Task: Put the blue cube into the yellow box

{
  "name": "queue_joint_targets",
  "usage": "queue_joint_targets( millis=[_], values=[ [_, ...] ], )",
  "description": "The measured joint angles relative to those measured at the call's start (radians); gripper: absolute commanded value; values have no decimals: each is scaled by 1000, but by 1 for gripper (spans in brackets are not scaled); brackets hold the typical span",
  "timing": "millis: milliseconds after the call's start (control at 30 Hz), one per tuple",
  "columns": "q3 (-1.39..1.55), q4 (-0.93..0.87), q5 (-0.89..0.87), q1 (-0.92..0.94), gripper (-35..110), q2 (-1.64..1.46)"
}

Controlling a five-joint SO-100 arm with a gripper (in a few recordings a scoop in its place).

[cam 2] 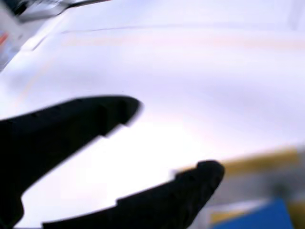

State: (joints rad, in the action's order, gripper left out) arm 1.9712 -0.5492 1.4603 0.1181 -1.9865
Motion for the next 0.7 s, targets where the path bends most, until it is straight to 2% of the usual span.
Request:
queue_joint_targets(
  millis=[133,367,700],
  values=[
    [143,-121,80,-38,10,-298],
    [551,-207,202,-66,2,-761],
    [976,-414,218,-66,0,-1195]
  ],
)
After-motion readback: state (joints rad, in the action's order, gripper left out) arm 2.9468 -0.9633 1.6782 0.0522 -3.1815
